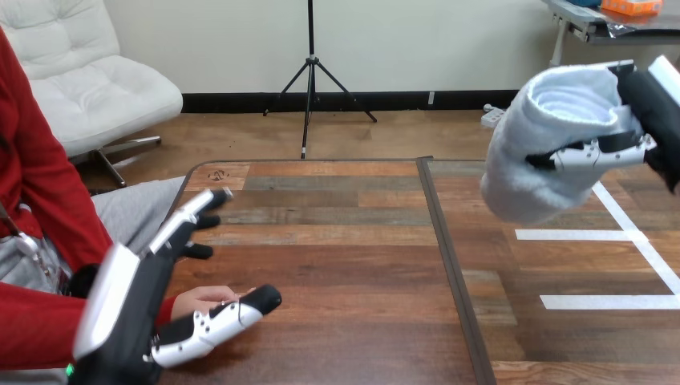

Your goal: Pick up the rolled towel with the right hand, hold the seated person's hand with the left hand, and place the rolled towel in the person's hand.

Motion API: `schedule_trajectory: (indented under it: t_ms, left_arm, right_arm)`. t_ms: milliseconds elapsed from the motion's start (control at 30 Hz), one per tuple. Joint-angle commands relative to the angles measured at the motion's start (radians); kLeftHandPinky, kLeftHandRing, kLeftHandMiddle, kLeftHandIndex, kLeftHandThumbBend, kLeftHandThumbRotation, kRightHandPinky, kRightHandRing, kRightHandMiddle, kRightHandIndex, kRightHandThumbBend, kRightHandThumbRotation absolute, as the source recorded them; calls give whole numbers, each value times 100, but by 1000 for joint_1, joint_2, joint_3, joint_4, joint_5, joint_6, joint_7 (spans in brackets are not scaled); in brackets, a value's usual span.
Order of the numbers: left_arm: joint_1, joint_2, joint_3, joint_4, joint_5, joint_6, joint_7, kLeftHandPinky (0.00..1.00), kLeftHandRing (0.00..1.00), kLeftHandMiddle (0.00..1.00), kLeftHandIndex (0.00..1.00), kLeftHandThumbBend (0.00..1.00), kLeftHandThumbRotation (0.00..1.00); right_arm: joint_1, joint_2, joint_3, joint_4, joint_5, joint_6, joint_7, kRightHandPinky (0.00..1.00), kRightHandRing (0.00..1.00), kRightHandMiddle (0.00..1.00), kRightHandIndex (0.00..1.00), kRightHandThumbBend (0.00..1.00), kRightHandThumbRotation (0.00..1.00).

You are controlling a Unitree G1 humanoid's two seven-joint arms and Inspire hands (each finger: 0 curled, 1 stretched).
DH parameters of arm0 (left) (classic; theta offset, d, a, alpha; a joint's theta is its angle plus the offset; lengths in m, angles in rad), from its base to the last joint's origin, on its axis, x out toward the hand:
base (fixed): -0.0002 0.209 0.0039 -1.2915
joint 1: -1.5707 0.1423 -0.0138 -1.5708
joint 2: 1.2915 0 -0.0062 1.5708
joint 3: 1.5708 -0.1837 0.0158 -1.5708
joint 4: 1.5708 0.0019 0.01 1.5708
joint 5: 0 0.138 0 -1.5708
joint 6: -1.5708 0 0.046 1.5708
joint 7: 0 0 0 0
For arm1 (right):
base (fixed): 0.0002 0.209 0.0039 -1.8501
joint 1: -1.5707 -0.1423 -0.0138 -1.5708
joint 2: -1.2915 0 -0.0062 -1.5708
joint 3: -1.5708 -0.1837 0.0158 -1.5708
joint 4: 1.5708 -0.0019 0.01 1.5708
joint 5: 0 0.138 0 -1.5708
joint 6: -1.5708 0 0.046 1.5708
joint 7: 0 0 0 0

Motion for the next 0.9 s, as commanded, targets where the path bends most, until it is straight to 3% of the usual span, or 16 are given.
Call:
schedule_trajectory:
  t_ms: [0, 333, 433, 533, 867]
  left_arm:
    - [-82, 40, 22, -36, 62, 14, 23, 59, 83, 90, 89, 100, 61]
    - [-121, 110, 43, -35, 171, 7, 41, 62, 89, 93, 88, 100, 61]
    - [-121, 125, 48, -62, 220, 45, 34, 63, 89, 93, 89, 100, 64]
    - [-135, 143, 49, -51, 239, 27, 53, 64, 88, 93, 89, 100, 63]
    - [-162, 194, 45, -58, 335, 78, 42, 64, 86, 91, 89, 100, 62]
  right_arm:
    - [-4, 17, -45, -74, 18, 24, -1, 31, 34, 39, 43, 84, 0]
    - [9, 21, -56, -83, 25, 41, 11, 30, 33, 38, 43, 85, 0]
    - [7, 19, -54, -77, 16, 28, 9, 29, 32, 37, 43, 85, 0]
    - [11, 27, -63, -88, 35, 51, 18, 29, 32, 38, 44, 85, 0]
    - [11, 29, -70, -82, 34, 54, 24, 32, 35, 40, 44, 86, 0]
